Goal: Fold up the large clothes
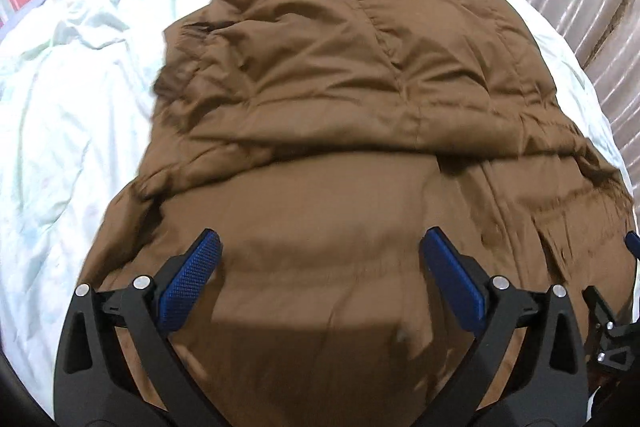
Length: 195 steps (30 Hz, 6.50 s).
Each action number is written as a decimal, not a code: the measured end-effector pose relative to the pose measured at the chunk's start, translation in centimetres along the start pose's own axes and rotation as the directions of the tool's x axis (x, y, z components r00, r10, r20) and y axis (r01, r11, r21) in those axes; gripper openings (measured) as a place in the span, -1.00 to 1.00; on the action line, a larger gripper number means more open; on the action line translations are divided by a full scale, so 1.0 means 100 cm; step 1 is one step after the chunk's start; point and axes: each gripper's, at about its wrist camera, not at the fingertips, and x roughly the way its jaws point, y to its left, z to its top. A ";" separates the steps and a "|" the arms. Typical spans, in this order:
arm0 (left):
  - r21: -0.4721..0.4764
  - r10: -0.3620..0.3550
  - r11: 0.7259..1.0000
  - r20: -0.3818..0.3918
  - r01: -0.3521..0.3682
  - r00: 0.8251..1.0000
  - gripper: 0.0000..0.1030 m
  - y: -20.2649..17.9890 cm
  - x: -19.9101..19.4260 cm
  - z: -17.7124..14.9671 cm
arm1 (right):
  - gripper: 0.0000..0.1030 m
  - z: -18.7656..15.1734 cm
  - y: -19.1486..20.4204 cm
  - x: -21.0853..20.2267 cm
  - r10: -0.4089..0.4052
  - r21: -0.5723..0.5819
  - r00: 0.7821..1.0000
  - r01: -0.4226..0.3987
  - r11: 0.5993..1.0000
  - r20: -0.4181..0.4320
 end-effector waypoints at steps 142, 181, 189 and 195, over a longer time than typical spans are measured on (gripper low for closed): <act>-0.115 -0.040 0.991 0.227 0.067 0.973 -0.63 0.150 -0.131 0.126 | -0.75 0.173 -0.096 -0.091 -0.028 0.135 0.954 -0.013 0.991 0.300; -0.141 0.055 0.990 0.199 -0.027 0.978 0.94 0.047 -0.113 -0.005 | 0.96 0.039 -0.015 -0.066 0.057 0.363 0.975 -0.134 0.922 0.214; 0.023 0.111 0.993 0.143 -0.115 0.983 0.94 -0.001 -0.089 -0.034 | 0.96 0.019 0.026 -0.056 0.015 0.287 0.986 -0.062 0.956 0.163; -0.115 0.019 0.993 0.081 -0.010 0.997 0.94 0.021 -0.065 -0.029 | 0.96 0.009 0.028 -0.044 0.042 0.307 0.990 -0.081 0.948 0.132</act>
